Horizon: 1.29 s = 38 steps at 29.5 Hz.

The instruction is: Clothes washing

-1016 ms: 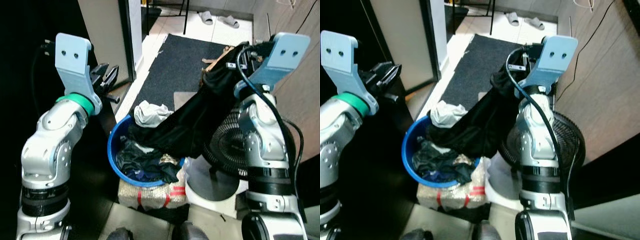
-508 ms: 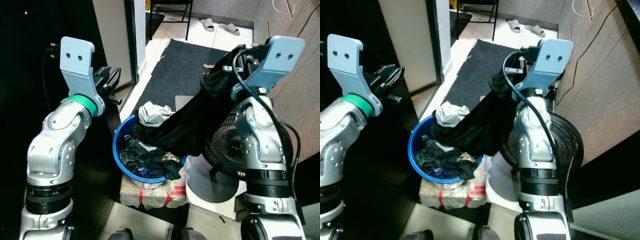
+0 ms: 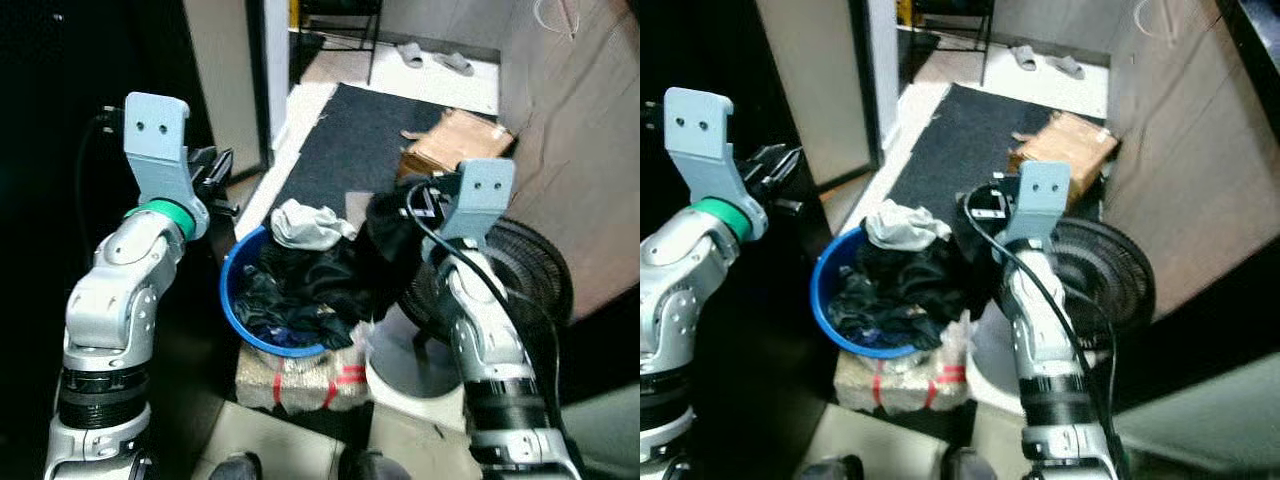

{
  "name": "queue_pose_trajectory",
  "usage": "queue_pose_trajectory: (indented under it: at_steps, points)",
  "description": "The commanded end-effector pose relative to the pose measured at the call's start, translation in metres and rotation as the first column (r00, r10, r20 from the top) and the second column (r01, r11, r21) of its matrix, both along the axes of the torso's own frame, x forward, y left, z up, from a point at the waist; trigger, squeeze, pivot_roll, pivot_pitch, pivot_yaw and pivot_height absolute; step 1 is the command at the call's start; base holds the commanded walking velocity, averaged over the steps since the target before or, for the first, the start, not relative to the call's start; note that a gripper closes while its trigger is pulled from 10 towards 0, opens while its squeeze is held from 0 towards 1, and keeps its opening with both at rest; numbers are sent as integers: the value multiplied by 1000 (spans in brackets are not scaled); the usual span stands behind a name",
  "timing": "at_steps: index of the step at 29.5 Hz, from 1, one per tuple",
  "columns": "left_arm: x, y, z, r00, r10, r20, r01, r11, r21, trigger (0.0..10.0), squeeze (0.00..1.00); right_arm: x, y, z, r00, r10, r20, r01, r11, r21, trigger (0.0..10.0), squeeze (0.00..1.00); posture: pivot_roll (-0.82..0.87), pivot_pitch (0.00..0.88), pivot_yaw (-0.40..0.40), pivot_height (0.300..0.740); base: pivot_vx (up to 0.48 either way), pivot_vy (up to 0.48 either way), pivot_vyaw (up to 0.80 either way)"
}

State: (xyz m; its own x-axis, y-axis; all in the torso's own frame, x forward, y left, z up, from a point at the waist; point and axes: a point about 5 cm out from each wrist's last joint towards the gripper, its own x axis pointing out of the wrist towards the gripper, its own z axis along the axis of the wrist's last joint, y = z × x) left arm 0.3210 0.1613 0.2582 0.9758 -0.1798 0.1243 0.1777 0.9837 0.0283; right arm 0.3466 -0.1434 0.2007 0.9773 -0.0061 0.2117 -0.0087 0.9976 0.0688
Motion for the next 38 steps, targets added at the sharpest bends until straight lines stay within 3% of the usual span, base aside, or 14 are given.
queue_pose_trajectory:
  at_steps: [1, 24, 30, 32, 33, 34, 36, 37, 38]
  points:
    - [1, -3, -5, 1000, -14, -13, 14, 1000, 3, 10000, 0, 1, -6, 9, 999, -21, 41, 21, 1000, 13, 10000, 0, 45, 91, 17, 740, 0, 0, -800]
    - [2, -2, -4, 1000, -17, -8, 17, 1000, 19, 10000, 0, 2, -7, 37, 987, -68, 146, 56, 995, 80, 10000, 0, 56, 83, 32, 740, 0, 0, -800]
    - [2, -2, 0, 1000, -21, 2, 21, 1000, 20, 10000, 0, 0, -5, 71, 964, -61, 258, 32, 993, 113, 10000, 0, 61, 86, 38, 740, 0, 0, -800]
    - [2, -2, 0, 1000, -21, 2, 21, 1000, 20, 10000, 0, 0, -5, 71, 964, -61, 258, 32, 993, 113, 10000, 0, 61, 86, 38, 740, 0, 0, -800]
    - [2, -2, 1, 1000, -21, 5, 21, 1000, 21, 10000, 0, -2, -6, 88, 944, -62, 325, 20, 991, 131, 10000, 0, 61, 86, 39, 740, 0, 0, -800]
    - [2, -2, 1, 1000, -21, 5, 21, 1000, 21, 10000, 0, -2, -6, 88, 944, -62, 325, 20, 991, 131, 10000, 0, 61, 86, 39, 740, 0, 0, -800]
    - [3, 0, 4, 1000, -21, 11, 21, 999, 25, 10000, 0, -8, -8, 124, 885, -74, 460, 1, 987, 158, 10000, 0, 63, 86, 42, 740, 0, 0, -800]
    - [3, 0, 4, 1000, -21, 11, 21, 999, 25, 10000, 0, -8, -8, 124, 885, -74, 460, 1, 987, 158, 10000, 0, 63, 86, 42, 740, 0, 0, -800]
    - [4, 0, 6, 1000, -21, 18, 20, 999, 26, 10000, 0, -10, -9, 136, 859, -82, 506, 1, 988, 157, 10000, 0, 64, 86, 40, 740, 0, 0, -800]
